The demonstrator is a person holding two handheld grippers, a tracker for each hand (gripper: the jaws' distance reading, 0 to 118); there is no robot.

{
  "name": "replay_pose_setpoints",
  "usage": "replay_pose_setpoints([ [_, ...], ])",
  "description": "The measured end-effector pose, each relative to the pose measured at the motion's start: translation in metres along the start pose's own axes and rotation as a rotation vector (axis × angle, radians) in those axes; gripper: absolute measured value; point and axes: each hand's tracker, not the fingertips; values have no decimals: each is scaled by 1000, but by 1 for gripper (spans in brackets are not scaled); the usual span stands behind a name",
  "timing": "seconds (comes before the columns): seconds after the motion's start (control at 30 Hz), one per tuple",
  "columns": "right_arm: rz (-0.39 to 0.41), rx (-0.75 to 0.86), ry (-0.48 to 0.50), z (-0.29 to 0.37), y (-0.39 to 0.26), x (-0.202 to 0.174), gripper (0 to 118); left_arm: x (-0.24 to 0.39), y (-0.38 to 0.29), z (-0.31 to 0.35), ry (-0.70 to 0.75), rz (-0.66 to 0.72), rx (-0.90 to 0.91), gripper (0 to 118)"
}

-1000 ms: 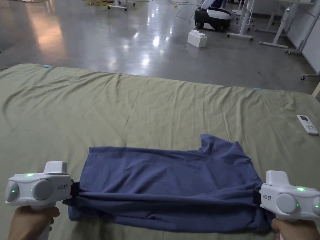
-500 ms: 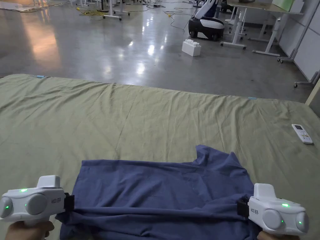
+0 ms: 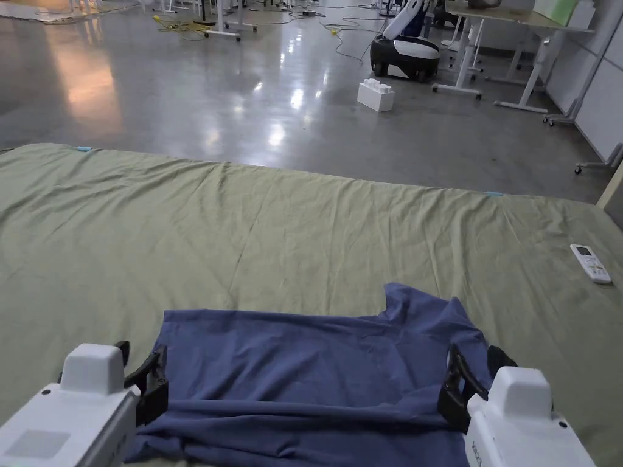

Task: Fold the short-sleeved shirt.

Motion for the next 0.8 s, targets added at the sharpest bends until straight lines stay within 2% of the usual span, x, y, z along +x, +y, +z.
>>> replay_pose_setpoints([
  [0.07, 38, 82, -13, 18, 5, -10, 10, 2, -5, 8, 43, -17, 36, 8],
  [0.1, 19, 70, -20, 24, 3, -14, 9, 6, -6, 16, 59, -20, 45, 8],
  [0.27, 57, 108, -28, 44, 8, -28, 1, 6, -11, 37, 68, -9, 86, 2],
  [0.4, 30, 87, -18, 45, 7, -28, 0, -5, -17, 40, 40, 7, 43, 2],
  [0.57, 27, 61, -24, 42, 2, -25, 0, -22, -31, 20, 4, 49, -120, 2],
  [0.8, 25, -2, -30, 35, -9, -18, 0, -49, -60, -45, -47, 137, -485, 5],
])
